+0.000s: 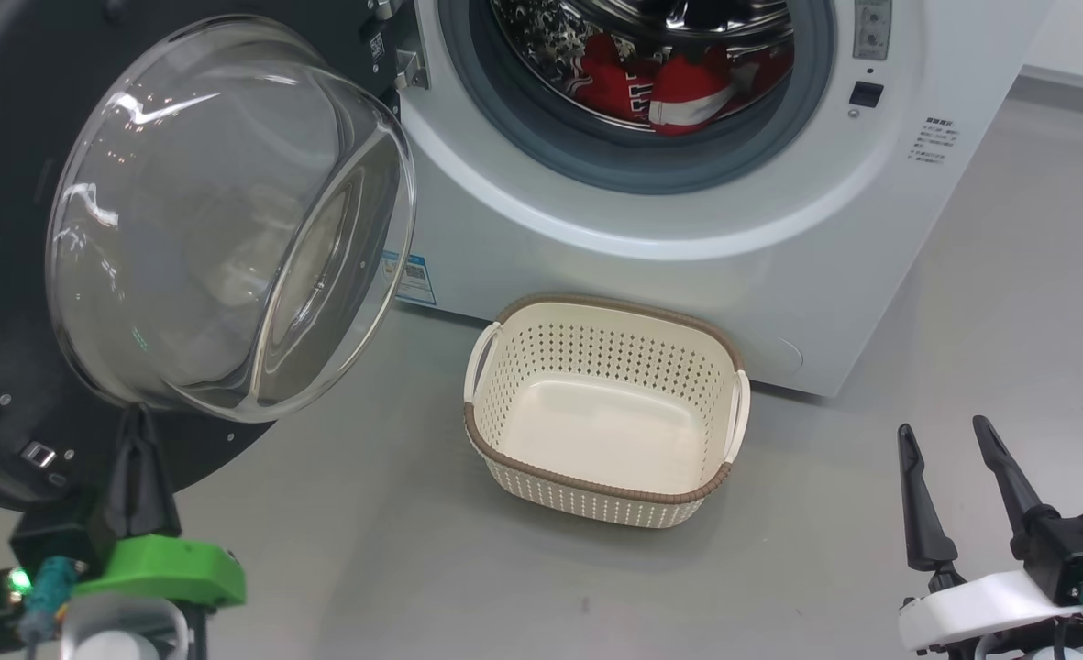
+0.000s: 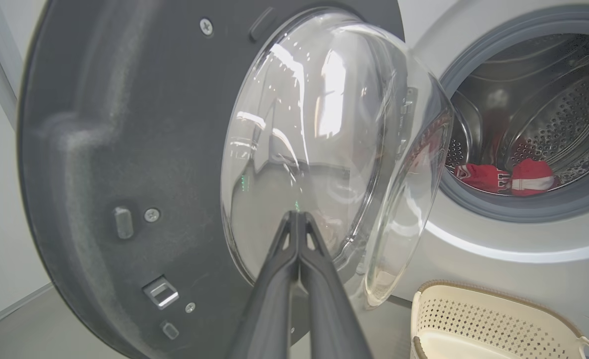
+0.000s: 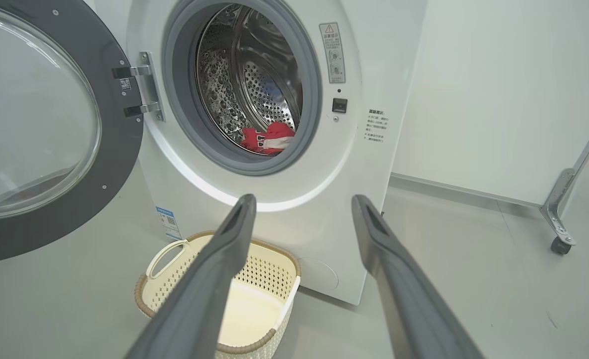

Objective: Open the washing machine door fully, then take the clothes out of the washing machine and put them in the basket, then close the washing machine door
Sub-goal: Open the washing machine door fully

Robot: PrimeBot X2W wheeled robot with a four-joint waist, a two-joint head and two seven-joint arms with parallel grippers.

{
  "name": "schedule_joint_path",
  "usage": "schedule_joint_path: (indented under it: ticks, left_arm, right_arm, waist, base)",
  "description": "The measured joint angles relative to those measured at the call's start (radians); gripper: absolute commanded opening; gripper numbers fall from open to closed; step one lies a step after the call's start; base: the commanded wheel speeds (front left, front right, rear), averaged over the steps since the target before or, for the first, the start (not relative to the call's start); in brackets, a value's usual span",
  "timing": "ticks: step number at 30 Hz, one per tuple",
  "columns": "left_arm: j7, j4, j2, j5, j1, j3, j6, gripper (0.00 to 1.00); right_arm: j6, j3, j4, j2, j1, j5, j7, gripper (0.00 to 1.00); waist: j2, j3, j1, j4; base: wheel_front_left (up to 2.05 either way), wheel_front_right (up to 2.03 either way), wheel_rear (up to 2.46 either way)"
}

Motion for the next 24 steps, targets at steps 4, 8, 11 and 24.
schedule_joint_path:
  ticks: [4, 8, 11, 24]
  left_arm:
    - [-0.001, -0.036, -0.007, 0.009, 0.047, -0.053, -0.018, 0.00]
    - [-0.004, -0.066, -0.012, 0.012, 0.081, -0.109, -0.036, 0.00]
    - [-0.004, -0.083, -0.013, 0.012, 0.106, -0.133, -0.043, 0.00]
    - [0.030, -0.112, -0.013, 0.017, 0.160, -0.182, -0.034, 1.00]
  right_arm:
    - [0.000, 0.012, 0.004, -0.001, 0.001, -0.004, 0.000, 1.00]
    - [0.000, 0.020, 0.014, 0.003, 0.005, -0.005, 0.000, 1.00]
    - [0.000, 0.031, 0.018, 0.013, 0.006, -0.007, 0.000, 1.00]
    - [0.000, 0.051, 0.018, 0.035, 0.006, -0.017, 0.000, 1.00]
  waist:
    - [0.0000, -0.016, 0.0000, -0.006]
    - [0.0000, -0.030, 0.0000, -0.017]
    - [0.0000, -0.039, 0.0000, -0.030]
    - [0.0000, -0.060, 0.0000, -0.142]
  base:
    - [0.00, 0.00, 0.00]
    - [0.00, 0.00, 0.00]
    - [0.00, 0.00, 0.00]
    - [0.00, 0.00, 0.00]
